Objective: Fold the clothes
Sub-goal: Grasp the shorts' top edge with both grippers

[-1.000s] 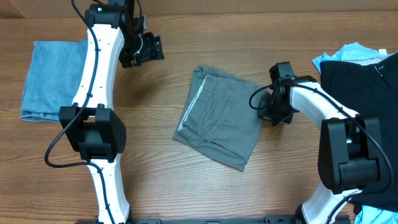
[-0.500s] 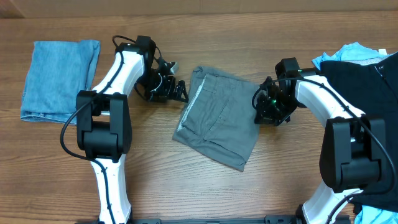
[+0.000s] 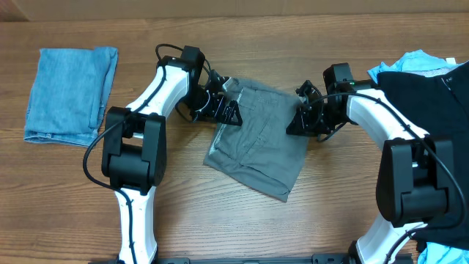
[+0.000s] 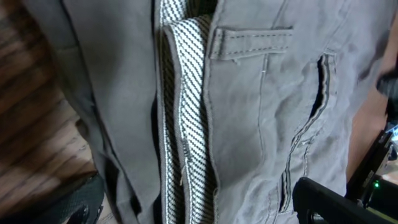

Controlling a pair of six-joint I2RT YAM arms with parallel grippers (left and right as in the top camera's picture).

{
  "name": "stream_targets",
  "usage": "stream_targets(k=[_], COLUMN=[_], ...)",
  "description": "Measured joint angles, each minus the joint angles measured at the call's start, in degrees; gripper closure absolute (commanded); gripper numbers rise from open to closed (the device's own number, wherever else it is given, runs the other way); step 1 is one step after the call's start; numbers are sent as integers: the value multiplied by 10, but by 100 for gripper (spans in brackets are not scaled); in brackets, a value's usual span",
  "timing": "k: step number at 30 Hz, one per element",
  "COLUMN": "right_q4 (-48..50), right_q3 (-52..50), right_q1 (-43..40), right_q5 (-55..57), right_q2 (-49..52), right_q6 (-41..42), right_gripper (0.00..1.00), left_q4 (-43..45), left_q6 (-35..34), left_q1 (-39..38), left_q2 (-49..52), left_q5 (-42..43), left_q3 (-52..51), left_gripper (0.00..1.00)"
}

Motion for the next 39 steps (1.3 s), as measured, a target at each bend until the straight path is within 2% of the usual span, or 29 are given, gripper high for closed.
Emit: stream_targets(k=[8,16,21,25,33,34,36,39], right_q4=[93,169,181,181,181,181,181,181], right_q3=[-21,-75,-84,-84,-84,-85,-85,-85], right_q1=[33,41,41,41,41,41,41,41], right_q5=[67,80,79,79,79,79,79,79], right_q2=[10,12,12,12,12,12,12,12], right_q6=[81,118,125,126,127,127,128,128], right_gripper=[96,96,96,96,96,96,96,96], left_q4=[80,89,89,91,96,95,95,97], left_q6=[-17,-20,-26,-37,-52,-53,-55,-62], left_q1=[0,-13,-33,-41,-52,-53,-57,-63], left_q2=[-33,-36,-39,-42,-42,-42,-41,-36], left_q5=[23,42,25,9,-16,-17,-22,-27], left_q3=[-70,-84,-84,-84,-88,-88,-89,-93], left_gripper=[0,0,0,5,29,34,52,63])
